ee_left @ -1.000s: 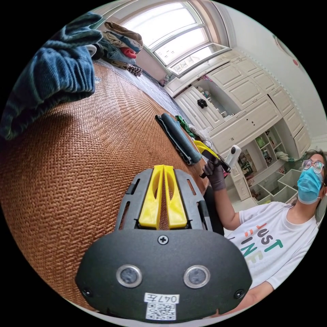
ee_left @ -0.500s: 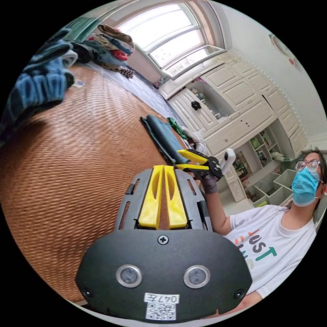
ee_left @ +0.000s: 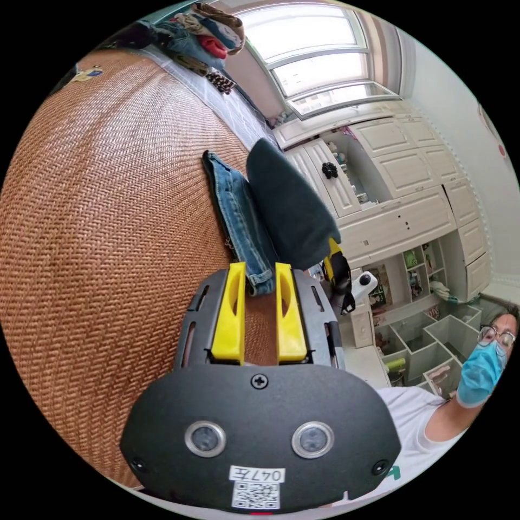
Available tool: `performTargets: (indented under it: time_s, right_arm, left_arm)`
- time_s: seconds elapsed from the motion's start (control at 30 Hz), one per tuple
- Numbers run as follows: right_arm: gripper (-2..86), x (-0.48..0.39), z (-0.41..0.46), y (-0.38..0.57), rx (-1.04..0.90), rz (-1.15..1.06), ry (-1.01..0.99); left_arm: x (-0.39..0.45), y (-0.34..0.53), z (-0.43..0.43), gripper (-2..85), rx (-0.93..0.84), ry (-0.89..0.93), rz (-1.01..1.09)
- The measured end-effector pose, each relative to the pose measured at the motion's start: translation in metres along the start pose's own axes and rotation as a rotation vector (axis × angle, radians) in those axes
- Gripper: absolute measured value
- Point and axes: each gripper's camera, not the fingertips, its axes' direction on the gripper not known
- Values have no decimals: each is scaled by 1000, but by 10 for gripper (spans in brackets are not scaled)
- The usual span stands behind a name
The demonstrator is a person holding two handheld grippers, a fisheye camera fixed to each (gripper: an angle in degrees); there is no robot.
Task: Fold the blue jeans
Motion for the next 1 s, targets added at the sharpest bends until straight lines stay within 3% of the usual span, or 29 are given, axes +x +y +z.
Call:
performTargets:
  time_s: [0.57,0.87,1.0]
  right_arm:
    - [9,131,-81,57,218,296,-59]
    - [7,140,-67,49,186,279,-56]
    - [7,147,-61,47,196,304,-74]
  left_arm:
    - [29,-28,11,132,-7,-94,40]
    - [18,-56,37,110,-41,41,-63]
    - [45,-73,52,43,-100,3,17]
